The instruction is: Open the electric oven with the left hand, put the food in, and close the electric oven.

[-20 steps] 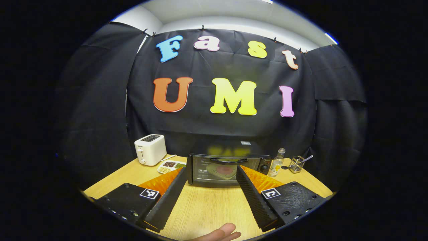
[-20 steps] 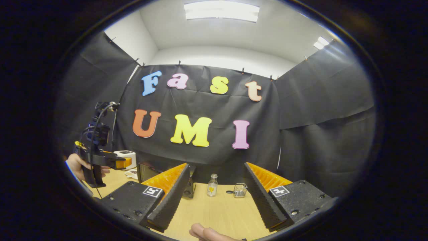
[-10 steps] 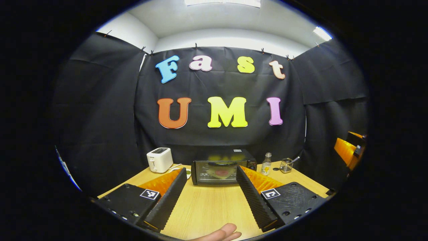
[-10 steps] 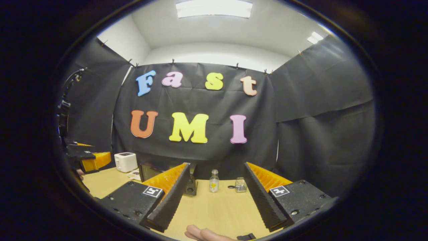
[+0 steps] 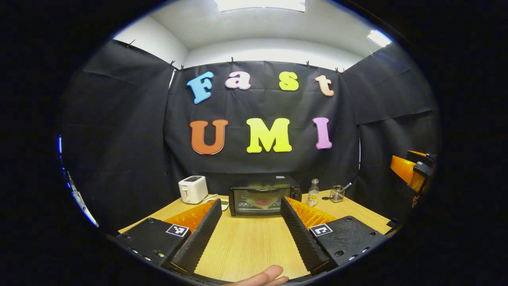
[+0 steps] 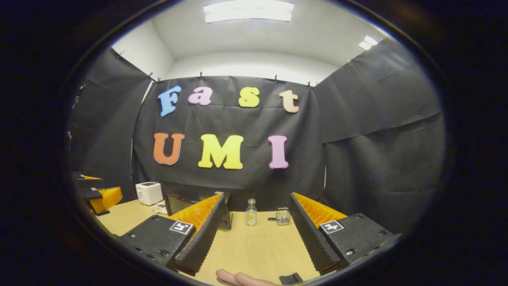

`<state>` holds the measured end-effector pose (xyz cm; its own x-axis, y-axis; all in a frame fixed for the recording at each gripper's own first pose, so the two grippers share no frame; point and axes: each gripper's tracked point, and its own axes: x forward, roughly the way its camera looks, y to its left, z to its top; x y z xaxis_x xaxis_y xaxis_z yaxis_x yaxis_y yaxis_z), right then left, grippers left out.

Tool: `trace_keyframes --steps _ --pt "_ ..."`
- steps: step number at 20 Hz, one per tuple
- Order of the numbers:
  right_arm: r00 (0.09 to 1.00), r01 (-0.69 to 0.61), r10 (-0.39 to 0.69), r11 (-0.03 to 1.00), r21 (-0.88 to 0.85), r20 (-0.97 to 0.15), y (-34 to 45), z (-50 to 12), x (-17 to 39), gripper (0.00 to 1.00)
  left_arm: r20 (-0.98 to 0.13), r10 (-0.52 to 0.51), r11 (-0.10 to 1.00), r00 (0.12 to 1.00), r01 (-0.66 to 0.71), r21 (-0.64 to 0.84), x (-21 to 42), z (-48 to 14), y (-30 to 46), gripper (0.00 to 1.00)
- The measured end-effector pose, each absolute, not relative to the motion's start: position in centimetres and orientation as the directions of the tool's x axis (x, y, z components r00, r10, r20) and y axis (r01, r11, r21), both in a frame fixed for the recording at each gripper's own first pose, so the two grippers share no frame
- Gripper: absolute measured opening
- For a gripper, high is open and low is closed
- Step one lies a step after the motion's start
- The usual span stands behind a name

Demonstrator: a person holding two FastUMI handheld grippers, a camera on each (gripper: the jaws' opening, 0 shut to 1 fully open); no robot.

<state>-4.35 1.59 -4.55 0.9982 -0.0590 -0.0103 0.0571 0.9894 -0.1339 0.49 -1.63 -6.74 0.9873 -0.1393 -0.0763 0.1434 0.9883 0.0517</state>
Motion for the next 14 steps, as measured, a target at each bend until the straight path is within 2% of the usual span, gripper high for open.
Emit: trace_keyframes --steps 1,2,3,6,11,12,14 --pt "0.998 0.064 -0.065 0.989 -0.134 0.001 1.41 -4.24 -4.5 1.0 -0.079 -0.14 0.988 0.987 0.144 0.048 0.43 -6.76 -1.67 0.95" --pt "0.998 0.068 -0.068 0.989 -0.132 0.005 1.25 -4.05 -4.55 0.97 -0.086 -0.142 0.988 0.986 0.146 0.045 0.35 -6.95 -1.7 0.95" --pt "0.998 0.069 -0.069 0.989 -0.128 0.004 1.0 -4.16 -4.58 1.0 -0.094 -0.139 0.989 0.986 0.143 0.042 0.23 -7.1 -1.57 0.95" --pt "0.998 0.06 -0.06 0.992 -0.112 0.002 0.86 -4.02 -4.57 0.97 -0.087 -0.13 0.991 0.988 0.132 0.024 0.23 -6.82 -1.53 0.95" --pt "0.998 0.057 -0.057 0.992 -0.113 0.008 0.74 -4.01 -4.49 0.97 -0.093 -0.133 0.99 0.987 0.137 0.031 0.17 -7.14 -1.86 0.95" --pt "0.998 0.055 -0.055 0.992 -0.113 0.007 0.75 -4.08 -4.54 1.0 -0.091 -0.138 0.99 0.986 0.141 0.029 0.07 -7.05 -1.98 0.95" --pt "0.999 0.051 -0.05 0.992 -0.113 0.008 0.85 -3.98 -4.33 0.97 -0.085 -0.14 0.99 0.986 0.142 0.018 0.11 -6.74 -2.2 0.95"
